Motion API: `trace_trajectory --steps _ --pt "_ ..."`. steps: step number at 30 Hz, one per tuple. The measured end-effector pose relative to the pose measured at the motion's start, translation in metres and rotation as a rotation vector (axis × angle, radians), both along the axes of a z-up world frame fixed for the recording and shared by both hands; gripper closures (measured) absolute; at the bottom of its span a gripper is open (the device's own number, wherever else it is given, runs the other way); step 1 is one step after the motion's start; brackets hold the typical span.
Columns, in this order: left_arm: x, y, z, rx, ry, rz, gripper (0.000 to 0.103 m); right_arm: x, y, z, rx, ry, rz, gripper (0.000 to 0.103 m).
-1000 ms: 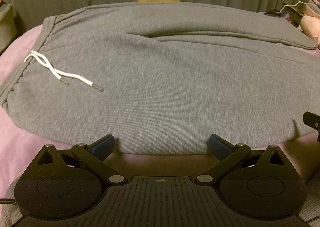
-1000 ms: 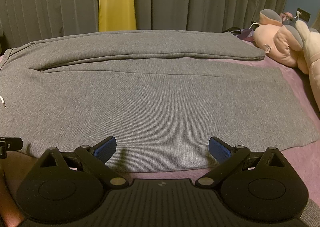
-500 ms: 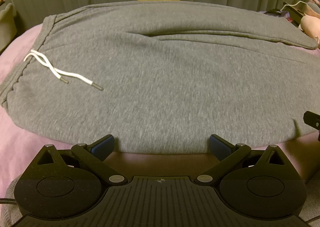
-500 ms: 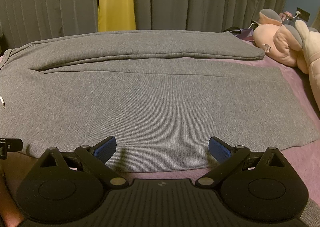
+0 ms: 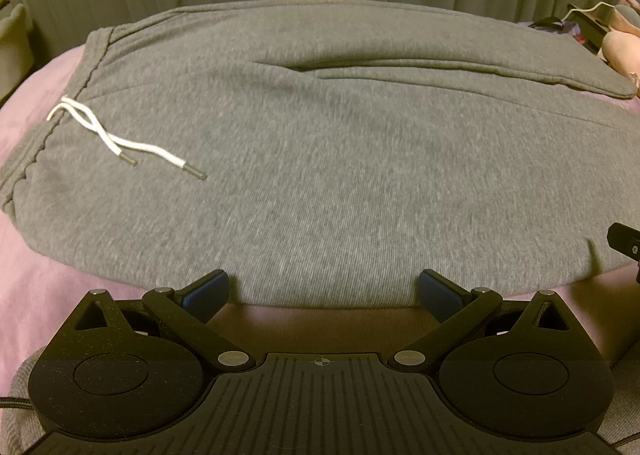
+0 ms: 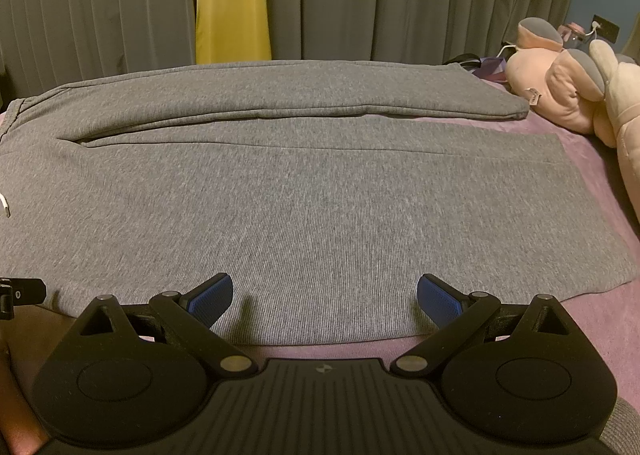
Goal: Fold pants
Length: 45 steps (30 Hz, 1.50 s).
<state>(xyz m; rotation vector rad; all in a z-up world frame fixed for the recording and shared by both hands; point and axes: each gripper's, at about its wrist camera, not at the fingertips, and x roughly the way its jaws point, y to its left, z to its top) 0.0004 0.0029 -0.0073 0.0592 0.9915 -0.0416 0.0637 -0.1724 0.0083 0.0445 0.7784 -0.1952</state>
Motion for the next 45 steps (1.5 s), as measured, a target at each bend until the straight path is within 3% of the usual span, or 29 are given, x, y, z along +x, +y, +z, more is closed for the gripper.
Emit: trace_trajectory --steps 45 --pt "-0.0044 0.0011 0.0034 -0.011 0.012 0.003 0.000 -0.0035 -0.0032 -0.0036 0.010 0.000 -0.001 0.004"
